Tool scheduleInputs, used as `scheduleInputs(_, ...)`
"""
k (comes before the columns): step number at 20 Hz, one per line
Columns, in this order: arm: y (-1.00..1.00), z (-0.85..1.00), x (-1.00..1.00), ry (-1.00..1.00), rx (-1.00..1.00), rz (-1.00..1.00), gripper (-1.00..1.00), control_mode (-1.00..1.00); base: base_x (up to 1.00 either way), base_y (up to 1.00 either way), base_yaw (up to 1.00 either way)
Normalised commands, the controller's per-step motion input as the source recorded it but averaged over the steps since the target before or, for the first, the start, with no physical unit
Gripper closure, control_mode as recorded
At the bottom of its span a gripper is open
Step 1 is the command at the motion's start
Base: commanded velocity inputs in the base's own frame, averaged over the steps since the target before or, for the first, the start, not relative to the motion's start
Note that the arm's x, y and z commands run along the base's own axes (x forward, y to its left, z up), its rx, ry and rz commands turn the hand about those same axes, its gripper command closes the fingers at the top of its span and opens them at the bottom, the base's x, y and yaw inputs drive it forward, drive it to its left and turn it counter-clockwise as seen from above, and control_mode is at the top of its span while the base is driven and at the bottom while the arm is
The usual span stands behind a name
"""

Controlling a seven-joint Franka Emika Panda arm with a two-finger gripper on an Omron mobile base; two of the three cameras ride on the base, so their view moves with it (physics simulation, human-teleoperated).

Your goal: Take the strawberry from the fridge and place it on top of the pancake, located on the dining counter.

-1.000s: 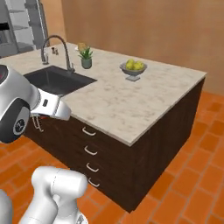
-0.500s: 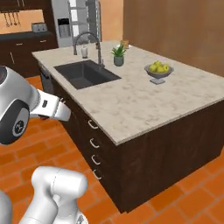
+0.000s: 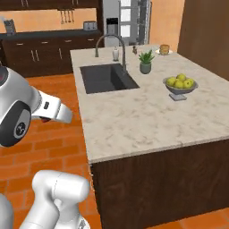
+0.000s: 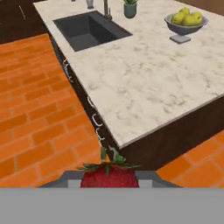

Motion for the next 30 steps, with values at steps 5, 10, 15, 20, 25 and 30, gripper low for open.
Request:
scheduleInputs(5, 0.0, 0.0, 0.0, 0.0, 0.0, 0.0, 1.0, 1.0, 0.04, -1.0, 0.46)
scheduleInputs(10, 0.0, 0.0, 0.0, 0.0, 0.0, 0.0, 1.0, 1.0, -0.03, -1.0, 0.45)
scheduleInputs(15, 0.0, 0.0, 0.0, 0.0, 0.0, 0.0, 1.0, 1.0, -0.14, -1.0, 0.52)
scheduleInputs(20, 0.0, 0.0, 0.0, 0.0, 0.0, 0.0, 1.0, 1.0, -0.02, -1.0, 0.33)
scheduleInputs(25, 0.0, 0.0, 0.0, 0.0, 0.0, 0.0, 1.0, 1.0, -0.25, -1.0, 0.23)
scheduleInputs(30, 0.0, 0.0, 0.0, 0.0, 0.0, 0.0, 1.0, 1.0, -0.36, -1.0, 0.16)
